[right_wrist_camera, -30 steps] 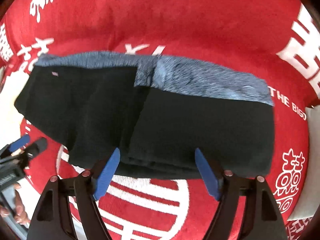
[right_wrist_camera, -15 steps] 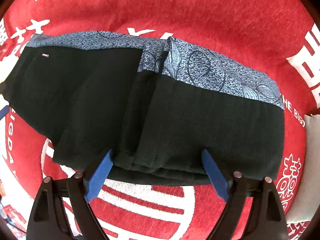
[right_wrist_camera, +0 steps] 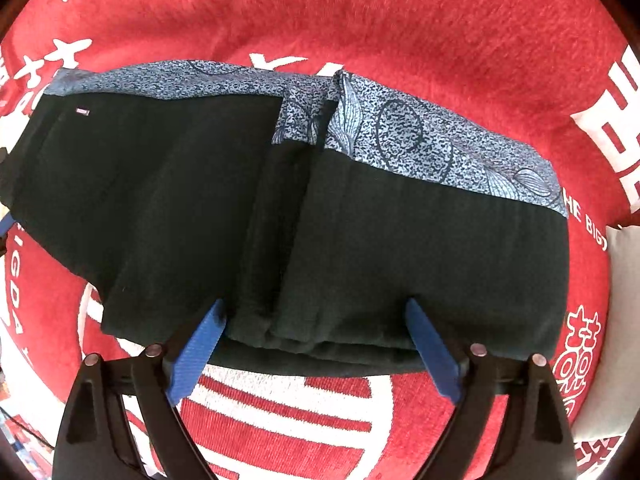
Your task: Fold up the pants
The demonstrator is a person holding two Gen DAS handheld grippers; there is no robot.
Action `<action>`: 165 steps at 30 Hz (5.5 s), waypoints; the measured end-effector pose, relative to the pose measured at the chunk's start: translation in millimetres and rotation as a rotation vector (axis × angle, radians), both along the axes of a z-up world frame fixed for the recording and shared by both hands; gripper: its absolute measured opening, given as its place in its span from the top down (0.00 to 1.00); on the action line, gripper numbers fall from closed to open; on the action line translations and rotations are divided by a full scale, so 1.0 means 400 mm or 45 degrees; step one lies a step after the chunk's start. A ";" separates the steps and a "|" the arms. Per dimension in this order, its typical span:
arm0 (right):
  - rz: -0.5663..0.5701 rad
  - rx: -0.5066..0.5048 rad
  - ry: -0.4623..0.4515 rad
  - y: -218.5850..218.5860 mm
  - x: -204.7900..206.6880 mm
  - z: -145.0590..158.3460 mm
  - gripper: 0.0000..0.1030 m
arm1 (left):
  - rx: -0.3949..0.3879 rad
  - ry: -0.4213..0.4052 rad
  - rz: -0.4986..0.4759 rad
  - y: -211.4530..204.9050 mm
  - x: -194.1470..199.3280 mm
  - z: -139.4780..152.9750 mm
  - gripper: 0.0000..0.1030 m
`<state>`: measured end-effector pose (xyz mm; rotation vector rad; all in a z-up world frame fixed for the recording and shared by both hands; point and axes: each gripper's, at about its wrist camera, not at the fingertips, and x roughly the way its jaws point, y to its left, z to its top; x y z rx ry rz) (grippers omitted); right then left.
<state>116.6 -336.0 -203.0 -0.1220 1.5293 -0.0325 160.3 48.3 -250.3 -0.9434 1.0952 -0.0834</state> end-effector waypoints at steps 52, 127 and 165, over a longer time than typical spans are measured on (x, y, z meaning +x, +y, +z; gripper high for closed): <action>0.650 0.241 0.636 0.791 0.489 -0.002 0.76 | 0.912 -0.176 -0.404 -0.255 0.035 0.203 0.70; -0.380 0.725 -0.027 -0.587 -0.011 0.096 0.59 | 1.013 -0.369 -1.328 -1.056 -0.178 0.387 0.24; -0.371 0.405 -0.028 -0.409 -0.119 0.064 0.62 | 0.770 0.032 -0.934 -0.736 -0.036 0.253 0.17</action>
